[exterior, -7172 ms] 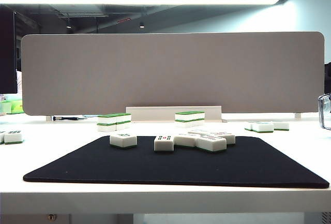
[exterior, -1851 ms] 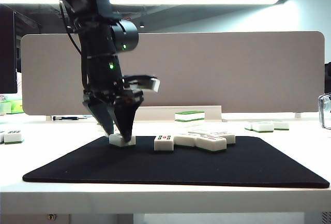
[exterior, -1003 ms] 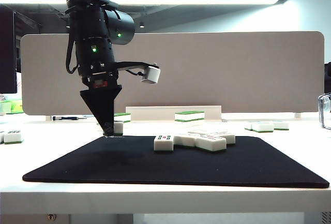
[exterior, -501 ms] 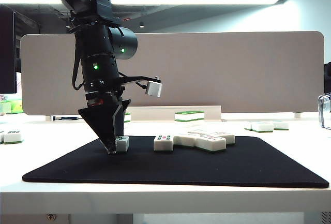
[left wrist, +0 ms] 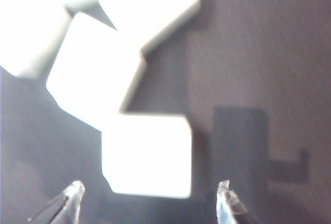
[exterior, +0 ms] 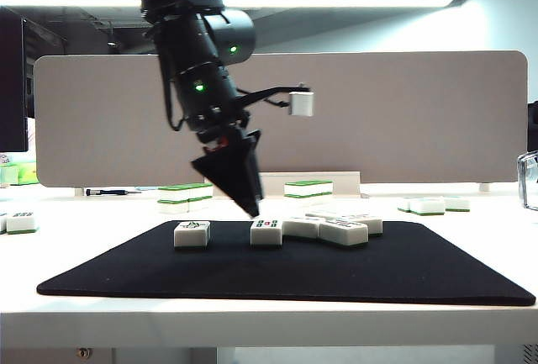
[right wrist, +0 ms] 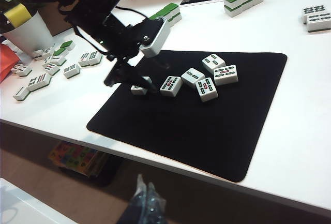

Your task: Align six mahjong tiles in a row on the table.

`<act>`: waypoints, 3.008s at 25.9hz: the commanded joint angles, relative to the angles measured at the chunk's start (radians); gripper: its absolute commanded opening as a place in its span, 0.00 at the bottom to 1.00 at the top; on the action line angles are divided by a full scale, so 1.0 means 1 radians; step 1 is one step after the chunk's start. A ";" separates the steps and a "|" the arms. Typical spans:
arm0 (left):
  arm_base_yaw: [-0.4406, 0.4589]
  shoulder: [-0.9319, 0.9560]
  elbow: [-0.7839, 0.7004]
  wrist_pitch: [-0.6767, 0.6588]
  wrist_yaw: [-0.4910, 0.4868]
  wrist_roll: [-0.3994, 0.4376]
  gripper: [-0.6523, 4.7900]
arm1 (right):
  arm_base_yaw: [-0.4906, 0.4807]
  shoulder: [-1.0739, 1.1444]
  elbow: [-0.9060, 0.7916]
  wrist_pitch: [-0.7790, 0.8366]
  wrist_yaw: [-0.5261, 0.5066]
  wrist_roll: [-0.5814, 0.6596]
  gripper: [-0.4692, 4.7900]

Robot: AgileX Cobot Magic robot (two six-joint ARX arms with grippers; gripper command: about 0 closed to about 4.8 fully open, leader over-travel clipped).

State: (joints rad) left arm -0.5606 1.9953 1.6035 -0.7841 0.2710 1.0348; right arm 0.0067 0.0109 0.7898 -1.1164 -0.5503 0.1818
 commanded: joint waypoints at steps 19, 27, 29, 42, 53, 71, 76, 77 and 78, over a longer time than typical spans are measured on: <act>-0.019 0.049 0.003 0.077 -0.070 -0.063 0.50 | 0.001 -0.011 0.003 0.011 0.036 -0.003 0.09; -0.069 0.025 0.002 0.090 0.176 -0.296 0.50 | 0.001 -0.011 0.003 0.013 0.059 -0.003 0.09; -0.117 0.026 0.002 0.090 0.146 -0.321 0.50 | 0.001 -0.011 0.003 0.013 0.059 -0.003 0.09; -0.194 0.083 0.000 0.094 0.036 -0.460 0.75 | 0.001 -0.011 0.003 0.013 0.058 -0.003 0.09; -0.165 0.029 0.002 0.316 -0.208 -0.707 0.75 | 0.001 -0.011 0.003 0.013 0.058 -0.003 0.09; -0.120 0.108 0.000 0.330 -0.269 -1.071 0.75 | 0.001 -0.011 0.003 0.012 0.059 -0.003 0.09; -0.119 0.119 0.000 0.301 -0.275 -1.072 0.74 | 0.001 -0.011 0.003 0.013 0.059 -0.003 0.09; -0.119 0.118 0.000 0.298 -0.278 -1.072 0.72 | 0.001 -0.011 0.003 0.013 0.059 -0.003 0.09; -0.119 0.118 0.000 0.298 -0.278 -1.073 0.69 | 0.001 -0.011 0.003 0.013 0.060 -0.003 0.09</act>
State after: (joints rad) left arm -0.6804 2.1162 1.6028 -0.4854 -0.0006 -0.0353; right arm 0.0067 0.0109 0.7898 -1.1164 -0.4908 0.1818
